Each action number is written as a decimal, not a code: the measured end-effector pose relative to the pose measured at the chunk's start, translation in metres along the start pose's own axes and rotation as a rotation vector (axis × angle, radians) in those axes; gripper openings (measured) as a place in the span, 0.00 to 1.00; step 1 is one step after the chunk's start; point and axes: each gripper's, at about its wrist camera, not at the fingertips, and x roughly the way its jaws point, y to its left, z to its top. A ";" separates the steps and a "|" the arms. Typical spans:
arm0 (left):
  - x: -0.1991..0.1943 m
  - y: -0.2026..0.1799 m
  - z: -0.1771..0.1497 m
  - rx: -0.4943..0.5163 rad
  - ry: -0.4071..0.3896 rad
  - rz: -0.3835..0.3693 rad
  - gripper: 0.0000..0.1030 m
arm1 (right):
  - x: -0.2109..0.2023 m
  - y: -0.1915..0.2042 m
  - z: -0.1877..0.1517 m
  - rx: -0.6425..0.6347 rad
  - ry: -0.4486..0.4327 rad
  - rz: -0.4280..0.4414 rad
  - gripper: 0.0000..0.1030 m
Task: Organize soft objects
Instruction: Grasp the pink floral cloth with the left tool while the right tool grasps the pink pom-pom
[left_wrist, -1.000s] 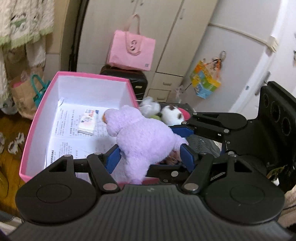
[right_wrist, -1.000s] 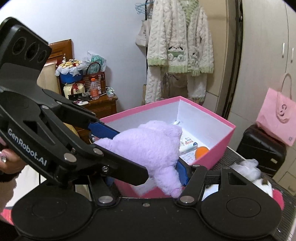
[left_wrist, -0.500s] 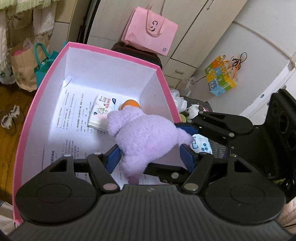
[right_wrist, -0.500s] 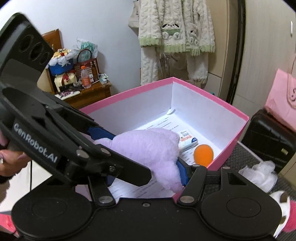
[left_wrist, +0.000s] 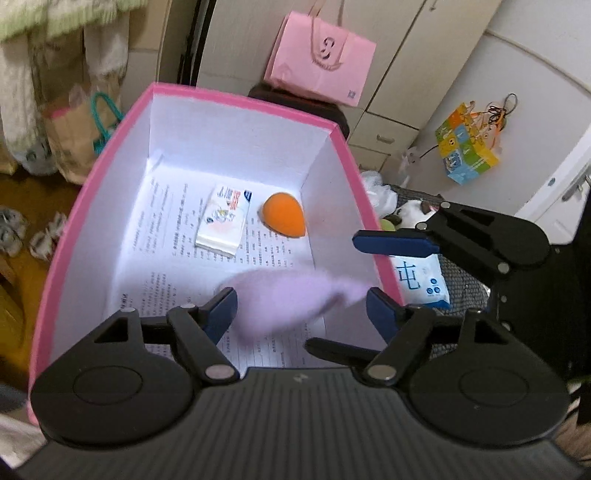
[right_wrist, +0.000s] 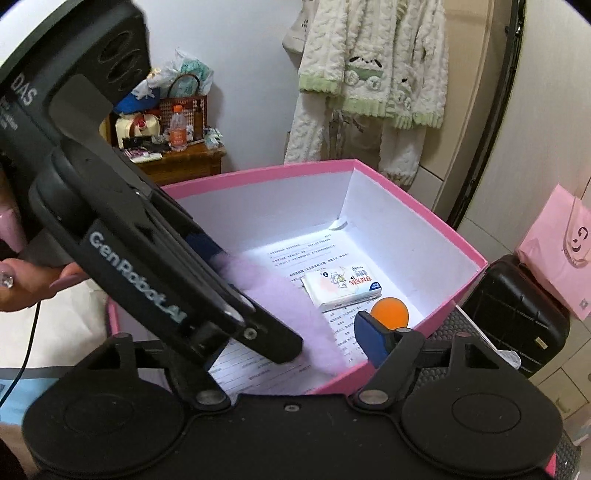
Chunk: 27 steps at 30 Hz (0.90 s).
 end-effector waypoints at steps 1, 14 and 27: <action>-0.006 -0.002 -0.001 0.010 -0.012 0.004 0.77 | -0.004 0.000 -0.001 0.006 -0.006 0.002 0.78; -0.073 -0.052 -0.015 0.144 -0.076 0.039 0.79 | -0.069 0.009 -0.012 0.046 -0.060 -0.045 0.79; -0.088 -0.128 -0.034 0.288 -0.102 -0.063 0.79 | -0.152 -0.017 -0.084 0.158 -0.146 -0.168 0.83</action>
